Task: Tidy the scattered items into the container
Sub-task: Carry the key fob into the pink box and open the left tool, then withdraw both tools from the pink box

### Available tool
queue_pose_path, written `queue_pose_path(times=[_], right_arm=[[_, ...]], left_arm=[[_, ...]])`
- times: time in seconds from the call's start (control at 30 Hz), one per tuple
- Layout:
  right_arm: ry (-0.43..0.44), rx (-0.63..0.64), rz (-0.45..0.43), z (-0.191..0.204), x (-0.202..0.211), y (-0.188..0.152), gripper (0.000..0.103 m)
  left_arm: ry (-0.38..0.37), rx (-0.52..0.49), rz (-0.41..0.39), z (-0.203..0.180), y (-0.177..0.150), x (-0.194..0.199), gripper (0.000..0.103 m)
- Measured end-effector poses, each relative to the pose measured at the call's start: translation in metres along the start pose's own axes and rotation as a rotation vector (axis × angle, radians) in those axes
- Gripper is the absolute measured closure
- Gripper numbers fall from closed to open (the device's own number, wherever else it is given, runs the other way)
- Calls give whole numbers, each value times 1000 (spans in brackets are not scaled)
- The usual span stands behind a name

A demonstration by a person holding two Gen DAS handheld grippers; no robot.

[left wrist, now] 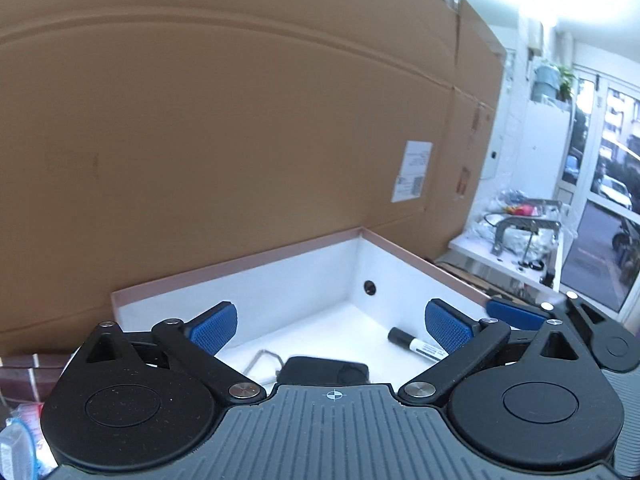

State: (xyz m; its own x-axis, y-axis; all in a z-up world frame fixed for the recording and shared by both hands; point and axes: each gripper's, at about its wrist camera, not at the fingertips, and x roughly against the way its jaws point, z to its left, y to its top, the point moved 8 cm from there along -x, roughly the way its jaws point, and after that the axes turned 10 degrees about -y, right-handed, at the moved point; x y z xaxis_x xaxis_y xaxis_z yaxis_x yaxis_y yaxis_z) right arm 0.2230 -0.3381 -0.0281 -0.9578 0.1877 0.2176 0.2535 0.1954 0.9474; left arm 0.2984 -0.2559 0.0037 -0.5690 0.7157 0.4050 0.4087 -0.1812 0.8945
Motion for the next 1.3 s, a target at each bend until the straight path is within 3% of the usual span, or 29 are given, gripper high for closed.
queue_pose_path(times=[0.3,0.57,0.83,1.03,1.3], right_arm=[[12,-51,31,2,30,-9,2],[1,-68,84,-1,59,1,1],[-35,-26,116,0,110,6,1],[-74,-1,109,-7,144,4,1],[-118,-100,173,-29,159,-7,1]], left_arm=[[55,-6,4,2,-11,23,0],[110,-58,-24,-21,-23,71,0],[196,-14,47,-43,-51,103,0],[191,2,55,-58,-68,122,0],[179,3,75,-78,-82,131,0]])
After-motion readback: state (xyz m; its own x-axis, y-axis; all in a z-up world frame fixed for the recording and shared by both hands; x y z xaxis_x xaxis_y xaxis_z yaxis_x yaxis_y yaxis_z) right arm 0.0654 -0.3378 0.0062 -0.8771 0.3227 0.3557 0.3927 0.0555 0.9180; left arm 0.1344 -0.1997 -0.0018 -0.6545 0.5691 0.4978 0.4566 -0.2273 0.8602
